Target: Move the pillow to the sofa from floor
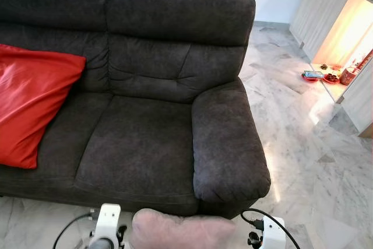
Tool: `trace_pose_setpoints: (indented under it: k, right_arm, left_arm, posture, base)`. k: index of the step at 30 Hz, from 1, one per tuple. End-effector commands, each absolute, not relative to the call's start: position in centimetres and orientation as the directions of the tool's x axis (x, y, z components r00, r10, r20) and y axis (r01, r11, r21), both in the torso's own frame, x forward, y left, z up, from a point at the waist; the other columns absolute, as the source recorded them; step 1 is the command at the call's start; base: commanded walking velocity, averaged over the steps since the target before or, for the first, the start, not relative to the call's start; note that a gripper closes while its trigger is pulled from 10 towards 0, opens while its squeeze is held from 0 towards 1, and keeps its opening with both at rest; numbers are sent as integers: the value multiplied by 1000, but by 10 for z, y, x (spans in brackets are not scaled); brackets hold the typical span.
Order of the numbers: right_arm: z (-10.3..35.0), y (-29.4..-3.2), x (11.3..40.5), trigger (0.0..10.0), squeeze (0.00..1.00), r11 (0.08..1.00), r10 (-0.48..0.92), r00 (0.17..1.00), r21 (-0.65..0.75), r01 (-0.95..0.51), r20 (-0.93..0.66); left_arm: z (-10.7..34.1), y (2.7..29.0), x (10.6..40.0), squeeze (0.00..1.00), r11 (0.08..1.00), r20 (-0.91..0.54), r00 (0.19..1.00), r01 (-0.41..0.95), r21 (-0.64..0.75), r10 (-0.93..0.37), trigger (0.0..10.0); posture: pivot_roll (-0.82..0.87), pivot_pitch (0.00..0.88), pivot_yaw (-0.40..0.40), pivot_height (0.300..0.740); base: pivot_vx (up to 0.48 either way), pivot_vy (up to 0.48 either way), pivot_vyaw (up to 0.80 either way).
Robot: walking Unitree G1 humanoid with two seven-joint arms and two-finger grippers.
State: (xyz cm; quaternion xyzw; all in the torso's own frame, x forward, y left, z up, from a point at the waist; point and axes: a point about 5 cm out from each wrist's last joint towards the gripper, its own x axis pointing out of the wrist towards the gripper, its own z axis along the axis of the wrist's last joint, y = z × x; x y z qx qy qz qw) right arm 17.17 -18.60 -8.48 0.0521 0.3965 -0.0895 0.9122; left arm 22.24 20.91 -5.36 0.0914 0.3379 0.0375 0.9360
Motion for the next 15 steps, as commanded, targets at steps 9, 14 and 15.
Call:
trace_pose_setpoints:
  k: [9,14,15]
  right_arm:
    - [1,-209,272,10000,0,976,-176,949,76,202,-261]
    - [29,-205,290,10000,0,981,-159,982,97,169,-104]
    - [32,-203,292,10000,0,982,-152,985,100,160,-82]
  left_arm:
    - [50,195,310,0,947,-61,996,-40,320,62,10000]
    - [72,186,317,0,941,56,998,-47,334,30,10000]
    - [75,184,318,0,941,75,997,-47,336,24,10000]
  posture:
    - [21,0,-68,740]
    - [15,0,-57,740]
    - [15,0,-58,740]
  base:
    - [0,0,0]
    - [0,0,0]
    - [0,0,0]
